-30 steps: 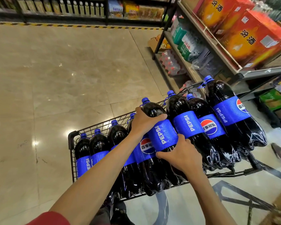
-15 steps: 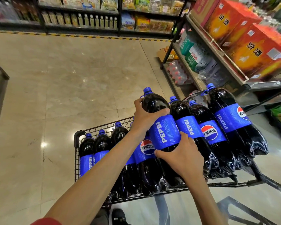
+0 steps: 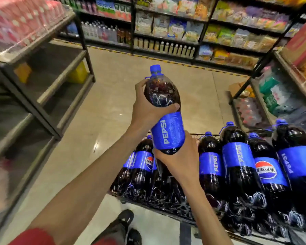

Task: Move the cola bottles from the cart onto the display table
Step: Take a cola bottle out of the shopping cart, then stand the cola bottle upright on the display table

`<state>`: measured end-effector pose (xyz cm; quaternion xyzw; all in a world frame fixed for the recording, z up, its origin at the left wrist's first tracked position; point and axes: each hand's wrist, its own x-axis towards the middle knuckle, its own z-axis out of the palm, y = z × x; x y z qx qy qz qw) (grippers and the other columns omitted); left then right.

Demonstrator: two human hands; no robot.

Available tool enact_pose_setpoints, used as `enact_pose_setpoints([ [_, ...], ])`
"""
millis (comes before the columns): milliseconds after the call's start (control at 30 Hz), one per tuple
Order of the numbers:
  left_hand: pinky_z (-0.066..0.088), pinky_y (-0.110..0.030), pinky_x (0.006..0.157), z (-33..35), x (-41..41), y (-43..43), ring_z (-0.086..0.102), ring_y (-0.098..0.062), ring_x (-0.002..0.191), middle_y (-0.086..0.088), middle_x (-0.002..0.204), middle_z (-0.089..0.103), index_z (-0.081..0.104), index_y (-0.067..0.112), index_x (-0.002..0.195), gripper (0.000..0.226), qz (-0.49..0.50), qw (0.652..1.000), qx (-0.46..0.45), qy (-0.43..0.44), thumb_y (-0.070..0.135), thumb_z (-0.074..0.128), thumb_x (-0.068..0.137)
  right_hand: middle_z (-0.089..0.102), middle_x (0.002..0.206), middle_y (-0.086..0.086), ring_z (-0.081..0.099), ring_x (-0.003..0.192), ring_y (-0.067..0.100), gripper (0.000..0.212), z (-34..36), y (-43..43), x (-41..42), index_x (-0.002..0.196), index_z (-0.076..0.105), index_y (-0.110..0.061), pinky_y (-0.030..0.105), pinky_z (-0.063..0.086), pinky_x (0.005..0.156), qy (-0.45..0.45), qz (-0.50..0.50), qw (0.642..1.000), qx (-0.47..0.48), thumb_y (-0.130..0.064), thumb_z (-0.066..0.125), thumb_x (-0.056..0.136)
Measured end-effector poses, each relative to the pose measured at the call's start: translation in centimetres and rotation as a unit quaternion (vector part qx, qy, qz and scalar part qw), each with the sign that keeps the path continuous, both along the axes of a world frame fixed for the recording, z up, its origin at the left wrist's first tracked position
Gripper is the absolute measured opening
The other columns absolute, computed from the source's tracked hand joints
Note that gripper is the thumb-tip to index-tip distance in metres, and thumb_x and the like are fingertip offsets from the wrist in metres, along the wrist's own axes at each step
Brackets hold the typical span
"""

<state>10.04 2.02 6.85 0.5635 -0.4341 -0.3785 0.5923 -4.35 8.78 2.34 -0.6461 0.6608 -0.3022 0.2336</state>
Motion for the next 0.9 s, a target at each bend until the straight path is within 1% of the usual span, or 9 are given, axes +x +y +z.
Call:
enact_pose_setpoints([
  [100, 0.054, -0.041, 0.099, 1.7, 3.7, 2.8, 0.065, -0.005, 0.112, 0.012, 0.131, 0.06, 0.037, 0.034, 0.136, 0.106, 0.052, 0.997, -0.039, -0.03, 0.03, 0.099, 0.05, 0.056, 0.112, -0.009, 0.056, 0.107, 0.019, 0.085, 0.5, 0.5, 3.3, 0.121, 0.051, -0.028, 0.045, 0.051, 0.089, -0.073, 0.073, 0.995, -0.015, -0.059, 0.084, 0.049],
  [200, 0.055, -0.039, 0.099, 2.8, 8.1, 5.3, 0.063, -0.004, 0.115, 0.011, 0.133, 0.056, 0.037, 0.034, 0.136, 0.104, 0.102, 0.99, -0.075, -0.062, 0.024, 0.1, 0.053, 0.048, 0.125, -0.008, 0.05, 0.12, 0.019, 0.099, 0.8, 0.7, 6.7, 0.135, 0.042, -0.027, 0.045, 0.047, 0.099, -0.101, 0.167, 0.981, 0.003, -0.056, 0.087, 0.053],
  [300, 0.052, -0.024, 0.097, 3.9, 12.8, 8.0, 0.06, 0.003, 0.115, 0.01, 0.133, 0.054, 0.036, 0.023, 0.14, 0.106, 0.142, 0.982, -0.1, -0.077, 0.013, 0.099, 0.056, 0.047, 0.133, -0.011, 0.051, 0.124, 0.013, 0.106, 1.1, 0.9, 10.5, 0.142, 0.034, -0.034, 0.038, 0.046, 0.102, -0.13, 0.254, 0.958, 0.024, -0.062, 0.082, 0.052],
  [367, 0.049, -0.025, 0.102, 4.4, 16.0, 10.1, 0.058, 0.003, 0.12, 0.012, 0.133, 0.053, 0.035, 0.018, 0.141, 0.107, 0.172, 0.975, -0.11, -0.09, 0.012, 0.099, 0.055, 0.051, 0.138, -0.013, 0.055, 0.123, 0.004, 0.105, 1.2, 1.1, 13.3, 0.142, 0.029, -0.043, 0.03, 0.048, 0.101, -0.173, 0.321, 0.928, 0.073, -0.058, 0.085, 0.054],
  [433, 0.047, -0.04, 0.109, 4.8, 19.1, 12.3, 0.057, -0.007, 0.126, 0.007, 0.137, 0.054, 0.035, 0.018, 0.142, 0.11, 0.197, 0.968, -0.121, -0.101, 0.018, 0.099, 0.053, 0.055, 0.136, -0.018, 0.057, 0.119, -0.004, 0.102, 1.3, 1.3, 16.3, 0.142, 0.028, -0.044, 0.022, 0.048, 0.095, -0.178, 0.384, 0.898, 0.116, -0.049, 0.091, 0.061],
  [500, 0.046, -0.044, 0.11, 5.3, 22.2, 14.5, 0.057, -0.01, 0.128, 0.007, 0.139, 0.054, 0.035, 0.02, 0.143, 0.112, 0.214, 0.962, -0.119, -0.122, 0.023, 0.099, 0.051, 0.058, 0.127, -0.026, 0.058, 0.111, -0.012, 0.095, 1.6, 1.6, 19.5, 0.139, 0.03, -0.042, 0.015, 0.049, 0.088, -0.169, 0.441, 0.869, 0.148, -0.039, 0.093, 0.068],
  [633, 0.046, -0.04, 0.11, 6.2, 28.4, 19.1, 0.059, -0.008, 0.126, 0.009, 0.138, 0.057, 0.035, 0.021, 0.144, 0.112, 0.232, 0.956, -0.109, -0.145, 0.017, 0.099, 0.051, 0.065, 0.113, -0.024, 0.065, 0.105, 0.001, 0.084, 1.4, 3.8, 26.9, 0.126, 0.047, -0.035, 0.032, 0.059, 0.085, -0.15, 0.49, 0.842, 0.167, -0.047, 0.094, 0.058],
  [767, 0.044, -0.047, 0.112, 6.4, 35.2, 23.6, 0.057, -0.014, 0.129, 0.0, 0.142, 0.054, 0.031, 0.016, 0.145, 0.115, 0.263, 0.946, -0.105, -0.156, 0.015, 0.098, 0.052, 0.07, 0.11, -0.016, 0.068, 0.099, 0.001, 0.084, 1.3, 6.8, 34.8, 0.114, 0.053, -0.037, 0.031, 0.059, 0.08, -0.163, 0.499, 0.84, 0.138, -0.056, 0.091, 0.042],
  [900, 0.044, -0.028, 0.109, 6.7, 41.4, 27.7, 0.056, -0.008, 0.128, 0.004, 0.14, 0.05, 0.03, 0.012, 0.145, 0.112, 0.295, 0.934, -0.1, -0.175, 0.008, 0.098, 0.057, 0.068, 0.109, -0.018, 0.065, 0.096, -0.004, 0.084, 1.7, 9.6, 42.1, 0.116, 0.052, -0.038, 0.019, 0.056, 0.075, -0.177, 0.529, 0.82, 0.129, -0.054, 0.089, 0.042],
])
